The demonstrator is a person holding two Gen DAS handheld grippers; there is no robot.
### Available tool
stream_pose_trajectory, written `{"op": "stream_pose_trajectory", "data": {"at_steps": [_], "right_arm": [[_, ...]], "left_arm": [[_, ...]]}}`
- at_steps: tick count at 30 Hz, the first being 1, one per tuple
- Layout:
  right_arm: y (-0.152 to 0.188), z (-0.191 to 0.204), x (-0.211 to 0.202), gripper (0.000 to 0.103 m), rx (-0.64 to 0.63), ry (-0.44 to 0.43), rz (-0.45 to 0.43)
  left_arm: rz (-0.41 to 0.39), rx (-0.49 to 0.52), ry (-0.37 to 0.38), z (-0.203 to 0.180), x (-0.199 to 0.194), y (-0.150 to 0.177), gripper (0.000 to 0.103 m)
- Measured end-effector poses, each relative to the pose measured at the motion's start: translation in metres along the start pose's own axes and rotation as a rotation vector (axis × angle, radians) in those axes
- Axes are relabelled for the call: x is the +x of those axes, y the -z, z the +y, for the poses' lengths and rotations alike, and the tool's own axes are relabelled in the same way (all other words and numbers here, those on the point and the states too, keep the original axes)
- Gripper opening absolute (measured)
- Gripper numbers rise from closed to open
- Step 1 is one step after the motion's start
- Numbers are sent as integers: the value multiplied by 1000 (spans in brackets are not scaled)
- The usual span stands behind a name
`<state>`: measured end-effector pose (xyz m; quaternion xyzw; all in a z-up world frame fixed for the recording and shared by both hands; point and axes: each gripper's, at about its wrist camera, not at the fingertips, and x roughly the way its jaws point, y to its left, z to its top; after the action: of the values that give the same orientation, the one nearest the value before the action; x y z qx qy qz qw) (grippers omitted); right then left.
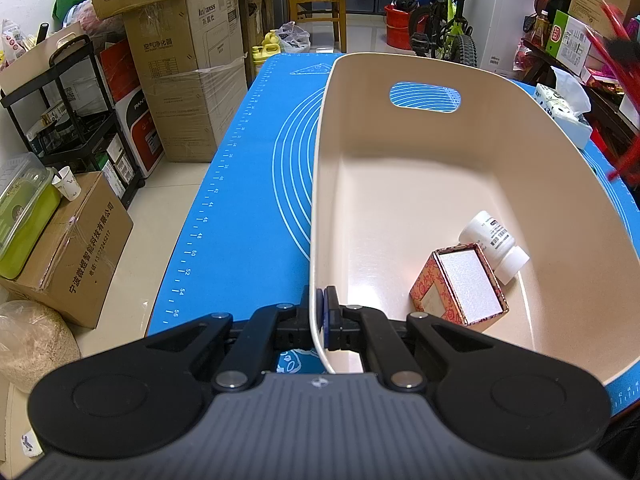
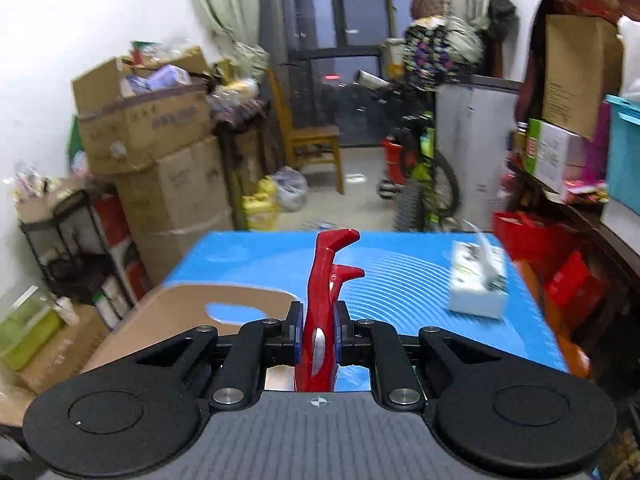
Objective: Organize rigid objects
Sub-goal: 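Grasp the red toy figure with the right gripper and drop it into the basket, then grasp the black earbud case with the right gripper and drop it into the basket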
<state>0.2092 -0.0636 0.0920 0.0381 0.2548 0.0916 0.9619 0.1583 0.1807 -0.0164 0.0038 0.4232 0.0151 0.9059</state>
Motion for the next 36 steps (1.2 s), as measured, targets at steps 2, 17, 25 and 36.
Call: {"op": "stream_pose_trajectory", "data": {"at_steps": [2,17,25,36], "right_arm": [[-5,13,3,25,-7,-30,-4],[44,100,58,25,-96,-129,208],[71,112,77,25,-152,-119,360],[58,100,54,66,-155,-140,284]], "left_arm": [[0,0,0,0,0,0,5],[0,0,0,0,0,0,5],[0,0,-1,-1,0,0,5],[1,0,-1,-1,0,-1,5]]}}
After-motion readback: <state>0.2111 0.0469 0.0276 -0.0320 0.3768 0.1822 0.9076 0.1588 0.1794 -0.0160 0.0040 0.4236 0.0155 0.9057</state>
